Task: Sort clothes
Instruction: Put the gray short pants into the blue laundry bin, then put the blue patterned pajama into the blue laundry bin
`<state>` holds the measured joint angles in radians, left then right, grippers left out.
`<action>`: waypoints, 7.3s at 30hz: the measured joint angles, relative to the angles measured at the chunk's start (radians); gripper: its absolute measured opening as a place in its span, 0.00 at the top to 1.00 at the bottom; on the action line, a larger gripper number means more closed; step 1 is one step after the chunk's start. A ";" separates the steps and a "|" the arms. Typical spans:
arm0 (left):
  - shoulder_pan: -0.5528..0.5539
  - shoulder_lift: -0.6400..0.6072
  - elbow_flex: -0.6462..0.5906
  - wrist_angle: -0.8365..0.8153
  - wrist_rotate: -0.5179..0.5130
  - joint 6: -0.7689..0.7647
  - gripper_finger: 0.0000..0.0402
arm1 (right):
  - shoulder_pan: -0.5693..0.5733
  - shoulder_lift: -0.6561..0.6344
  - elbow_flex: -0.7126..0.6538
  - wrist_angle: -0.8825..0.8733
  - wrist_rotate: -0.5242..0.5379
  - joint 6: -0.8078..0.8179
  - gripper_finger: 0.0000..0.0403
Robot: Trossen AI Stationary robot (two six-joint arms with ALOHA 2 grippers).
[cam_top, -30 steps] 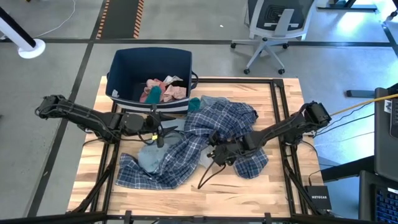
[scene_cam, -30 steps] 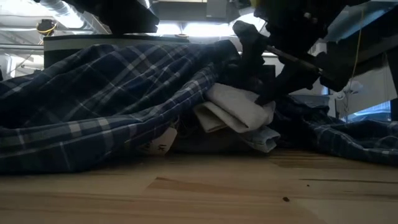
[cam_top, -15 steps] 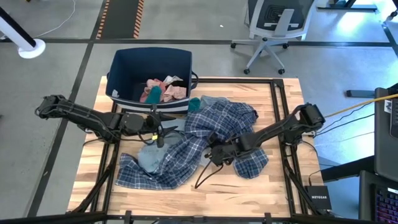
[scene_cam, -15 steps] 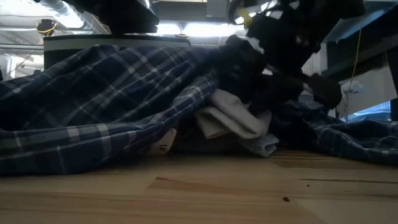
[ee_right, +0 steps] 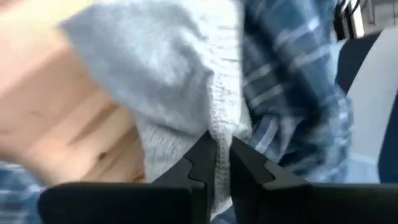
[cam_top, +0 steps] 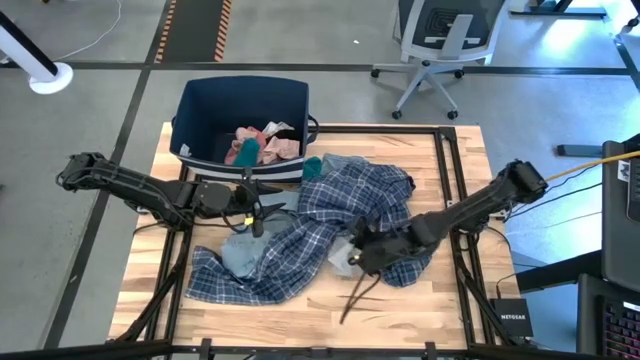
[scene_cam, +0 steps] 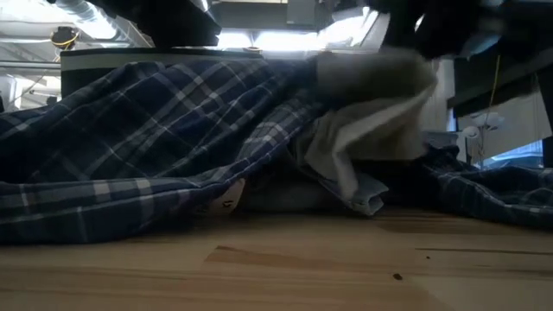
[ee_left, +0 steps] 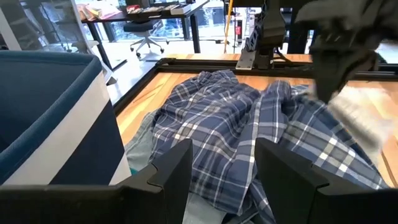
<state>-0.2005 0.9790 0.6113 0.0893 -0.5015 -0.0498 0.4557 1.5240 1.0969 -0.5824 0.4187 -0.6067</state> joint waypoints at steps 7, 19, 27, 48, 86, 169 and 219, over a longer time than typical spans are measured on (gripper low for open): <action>0.000 0.000 0.000 0.000 0.000 -0.002 0.58 | 0.071 -0.068 0.078 -0.102 -0.107 0.038 0.96; 0.000 0.000 0.000 0.003 0.000 0.004 0.58 | 0.025 -0.076 0.324 -0.132 0.109 -0.282 0.95; 0.000 0.000 0.000 0.001 0.000 0.002 0.58 | -0.163 -0.076 0.475 -0.021 0.148 -0.542 0.94; 0.000 0.000 0.000 0.004 0.000 0.025 0.58 | -0.751 0.096 0.508 0.899 -0.325 -0.452 0.93; 0.000 0.000 0.000 -0.028 0.000 -0.004 0.58 | -0.730 0.260 1.031 -0.260 -0.139 -0.371 0.43; 0.000 0.000 0.000 -0.047 0.000 -0.029 0.58 | -0.014 0.251 -0.039 -0.031 0.459 0.298 0.43; 0.000 0.000 0.000 -0.046 0.000 -0.029 0.58 | -0.181 0.252 -0.043 0.280 0.282 -0.083 0.96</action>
<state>-0.2001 0.9789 0.6113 0.0435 -0.5018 -0.0784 0.2745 1.7756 1.0534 -0.3020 0.7010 -0.6898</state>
